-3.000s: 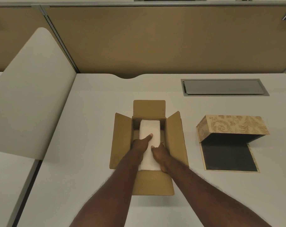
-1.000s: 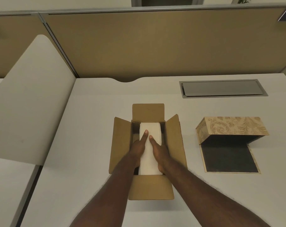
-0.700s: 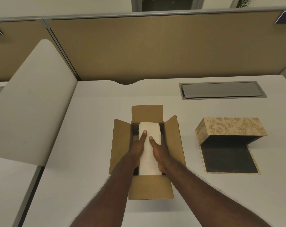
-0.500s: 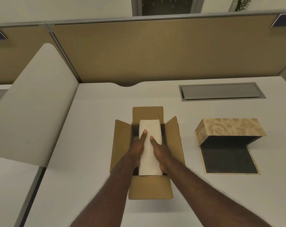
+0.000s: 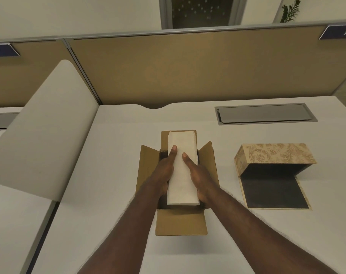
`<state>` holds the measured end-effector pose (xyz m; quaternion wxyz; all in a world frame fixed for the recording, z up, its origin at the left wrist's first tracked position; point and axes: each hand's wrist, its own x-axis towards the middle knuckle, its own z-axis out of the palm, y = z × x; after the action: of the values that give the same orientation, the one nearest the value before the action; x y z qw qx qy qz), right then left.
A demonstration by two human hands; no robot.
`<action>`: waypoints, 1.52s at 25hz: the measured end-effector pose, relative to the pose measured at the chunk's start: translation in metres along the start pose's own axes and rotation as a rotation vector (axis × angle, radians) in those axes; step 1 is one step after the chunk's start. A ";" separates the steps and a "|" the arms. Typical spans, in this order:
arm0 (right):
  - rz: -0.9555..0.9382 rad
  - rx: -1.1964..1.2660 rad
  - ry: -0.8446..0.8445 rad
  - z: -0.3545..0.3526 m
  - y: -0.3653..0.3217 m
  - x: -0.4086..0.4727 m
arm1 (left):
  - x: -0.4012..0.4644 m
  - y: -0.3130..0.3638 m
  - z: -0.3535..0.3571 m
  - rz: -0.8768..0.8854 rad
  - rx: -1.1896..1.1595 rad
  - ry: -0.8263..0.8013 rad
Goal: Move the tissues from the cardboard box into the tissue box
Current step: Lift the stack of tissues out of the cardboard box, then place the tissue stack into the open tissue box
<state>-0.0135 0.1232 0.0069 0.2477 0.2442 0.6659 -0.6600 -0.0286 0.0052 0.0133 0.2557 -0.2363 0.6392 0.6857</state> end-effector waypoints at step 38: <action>-0.211 0.160 -0.055 -0.272 -0.010 -0.043 | -0.057 0.005 0.274 0.252 0.084 0.011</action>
<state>0.0106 0.3954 0.0445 0.1749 0.1734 0.6261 -0.7398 0.0118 0.2753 0.0733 0.1734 -0.1470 0.6935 0.6836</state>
